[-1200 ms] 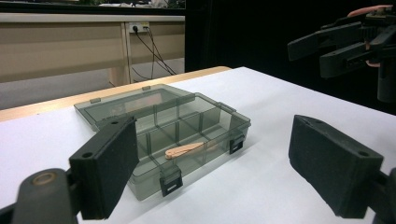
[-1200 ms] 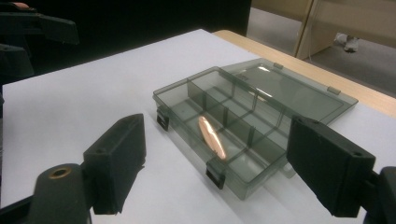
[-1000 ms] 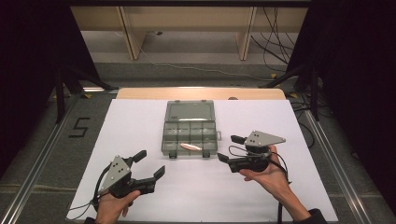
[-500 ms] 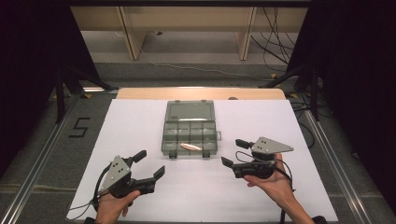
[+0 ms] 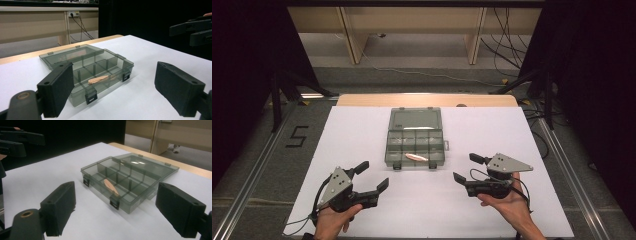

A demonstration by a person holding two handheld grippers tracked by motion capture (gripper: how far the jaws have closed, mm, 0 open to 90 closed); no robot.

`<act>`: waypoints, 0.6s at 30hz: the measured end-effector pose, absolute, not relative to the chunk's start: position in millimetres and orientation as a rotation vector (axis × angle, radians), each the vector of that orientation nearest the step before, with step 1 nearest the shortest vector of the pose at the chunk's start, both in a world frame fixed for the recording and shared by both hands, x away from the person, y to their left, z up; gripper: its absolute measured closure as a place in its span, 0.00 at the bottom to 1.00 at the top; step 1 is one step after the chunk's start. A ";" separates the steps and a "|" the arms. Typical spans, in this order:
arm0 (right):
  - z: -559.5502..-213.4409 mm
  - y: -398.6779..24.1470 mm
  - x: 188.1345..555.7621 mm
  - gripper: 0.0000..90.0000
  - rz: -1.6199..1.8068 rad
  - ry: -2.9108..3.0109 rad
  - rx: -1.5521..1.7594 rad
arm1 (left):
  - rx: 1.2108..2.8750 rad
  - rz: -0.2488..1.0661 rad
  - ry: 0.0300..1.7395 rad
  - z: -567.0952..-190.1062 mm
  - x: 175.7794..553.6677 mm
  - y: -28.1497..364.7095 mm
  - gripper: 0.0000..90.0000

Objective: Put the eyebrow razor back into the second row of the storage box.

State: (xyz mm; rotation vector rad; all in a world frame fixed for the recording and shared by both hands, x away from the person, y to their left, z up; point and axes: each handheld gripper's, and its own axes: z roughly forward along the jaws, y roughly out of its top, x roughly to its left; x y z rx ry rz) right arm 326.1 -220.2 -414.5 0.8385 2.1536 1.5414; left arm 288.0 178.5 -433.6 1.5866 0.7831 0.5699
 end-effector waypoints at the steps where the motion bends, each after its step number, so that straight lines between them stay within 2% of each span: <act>1: -414.8 -220.7 325.1 0.20 1.543 2.152 0.835 | 1.586 0.569 0.784 -433.7 287.9 178.4 0.17; 18: -422.0 -224.4 311.4 0.19 1.543 2.158 0.866 | 1.590 0.572 0.777 -433.6 287.7 178.3 0.17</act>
